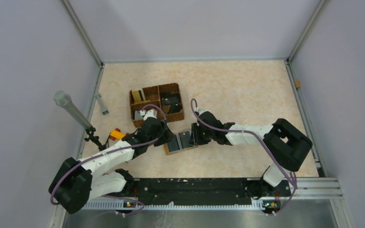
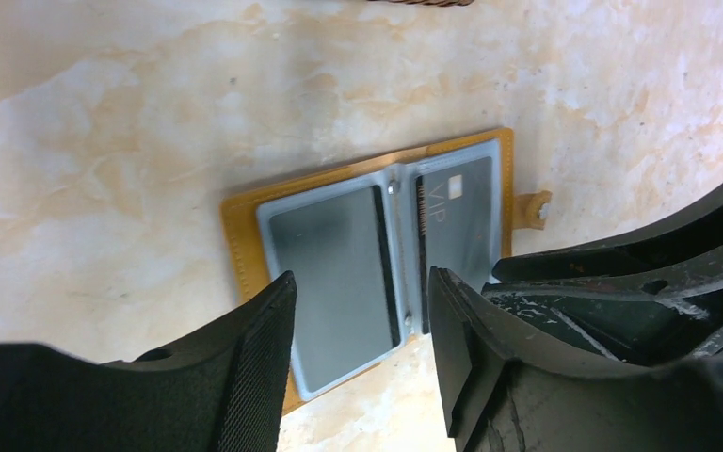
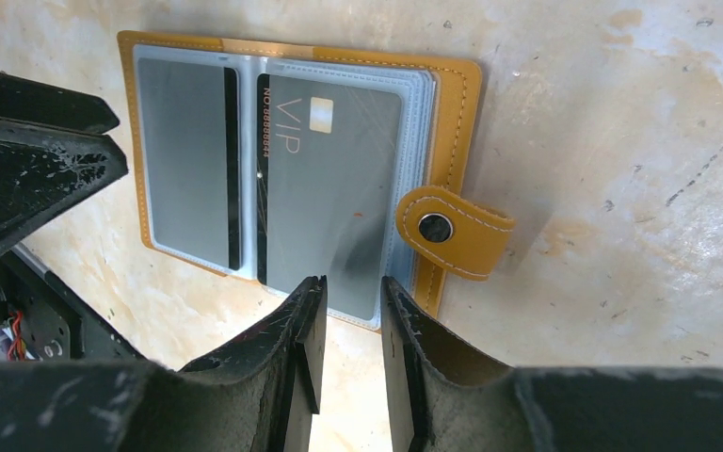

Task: Put the credit cards into the card holder
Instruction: Turn over the card slot in the card holder.

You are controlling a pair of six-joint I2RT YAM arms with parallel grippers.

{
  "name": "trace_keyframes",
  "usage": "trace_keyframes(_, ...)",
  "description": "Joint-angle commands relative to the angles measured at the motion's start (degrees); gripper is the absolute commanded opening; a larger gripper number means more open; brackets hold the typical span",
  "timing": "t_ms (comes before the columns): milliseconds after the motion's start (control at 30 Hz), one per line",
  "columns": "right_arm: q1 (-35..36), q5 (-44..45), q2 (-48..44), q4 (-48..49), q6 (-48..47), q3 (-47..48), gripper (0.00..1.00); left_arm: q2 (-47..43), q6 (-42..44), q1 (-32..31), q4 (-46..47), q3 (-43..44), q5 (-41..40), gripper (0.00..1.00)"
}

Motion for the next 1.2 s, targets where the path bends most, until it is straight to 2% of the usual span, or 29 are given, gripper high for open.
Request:
trace_keyframes(0,0.67,0.17,1.08,1.66,0.24,1.11,0.29,-2.37,0.5,1.06,-4.41,-2.26,-1.9,0.58)
trace_keyframes(267,0.64,-2.31,2.45,3.7,1.07,0.72,0.29,-2.15,-1.3,2.05,-2.69,-6.3,-0.52,0.57)
trace_keyframes(467,0.68,-5.42,3.16,7.84,3.28,-0.24,0.29,-0.2,-2.04,2.02,0.4,-7.73,1.12,0.5)
trace_keyframes(767,0.7,-7.32,1.97,11.12,4.77,-0.65,0.29,-0.09,-0.99,2.05,-0.21,-7.4,-0.26,0.41)
trace_keyframes(867,0.65,-6.34,1.2,9.72,4.45,-0.25,0.29,-0.17,-0.25,2.03,-1.54,-6.7,-1.79,0.4)
trace_keyframes(1033,0.59,0.26,-2.32,1.87,2.16,1.52,0.31,-1.74,3.02,2.02,-7.33,-3.32,-6.53,0.46)
trace_keyframes(1167,-0.38,1.29,-3.51,-0.4,1.13,1.43,0.32,-4.01,5.18,1.95,-10.09,-0.14,-6.9,0.46)
